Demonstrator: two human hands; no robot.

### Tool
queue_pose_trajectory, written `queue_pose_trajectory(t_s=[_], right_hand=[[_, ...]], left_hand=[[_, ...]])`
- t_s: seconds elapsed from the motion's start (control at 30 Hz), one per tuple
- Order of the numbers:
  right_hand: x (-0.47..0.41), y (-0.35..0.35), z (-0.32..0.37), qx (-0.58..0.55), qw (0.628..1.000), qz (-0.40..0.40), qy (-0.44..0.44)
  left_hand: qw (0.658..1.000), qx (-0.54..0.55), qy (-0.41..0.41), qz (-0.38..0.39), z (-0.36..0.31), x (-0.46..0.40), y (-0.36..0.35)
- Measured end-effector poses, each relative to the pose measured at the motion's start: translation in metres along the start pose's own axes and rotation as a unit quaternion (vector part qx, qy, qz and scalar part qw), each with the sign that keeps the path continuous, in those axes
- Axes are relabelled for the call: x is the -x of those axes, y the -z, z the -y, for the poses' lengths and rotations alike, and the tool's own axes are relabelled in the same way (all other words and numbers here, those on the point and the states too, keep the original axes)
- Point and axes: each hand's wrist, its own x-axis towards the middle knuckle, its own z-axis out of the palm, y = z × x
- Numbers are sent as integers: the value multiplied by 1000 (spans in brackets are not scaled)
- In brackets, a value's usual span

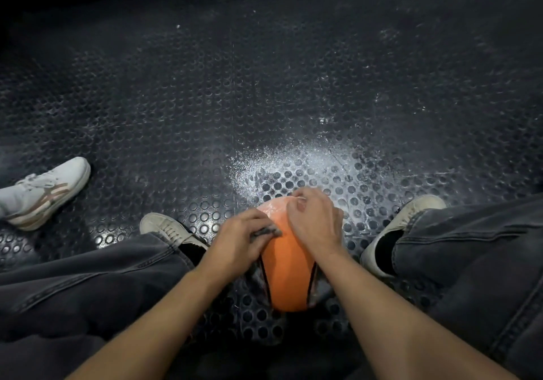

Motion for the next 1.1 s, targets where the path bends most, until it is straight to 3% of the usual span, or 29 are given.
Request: queue_pose_trajectory(t_s=[0.1, 0.23, 0.37, 0.4, 0.53, 0.7, 0.83, 1.0, 1.1], right_hand=[[2, 1, -7, 22, 999, 9, -25], [-7, 0, -11, 5, 997, -7, -77], [-15, 0, -9, -8, 992, -14, -128], [-16, 0, -9, -6, 992, -14, -129], [-9, -8, -6, 9, 993, -30, -114], [-12, -2, -10, 28, 994, -20, -107], [-11, -5, -8, 18, 994, -26, -106], [-14, 0, -15, 10, 995, -26, -100], [-13, -2, -14, 4, 995, -25, -93]], left_hand=[[998, -22, -60, 13, 2, 6, -4], [993, 11, 76, -93, 12, -2, -4], [1000, 23, 0, 19, 4, 2, -4], [1000, 14, 3, 25, 4, -1, -2], [989, 1, 121, -85, 11, -16, -5], [999, 38, 29, 11, 4, 2, -5], [982, 43, 142, -120, 8, -6, -11], [998, 34, 45, -3, 5, 5, -8], [984, 24, 150, -90, 11, -8, -9]])
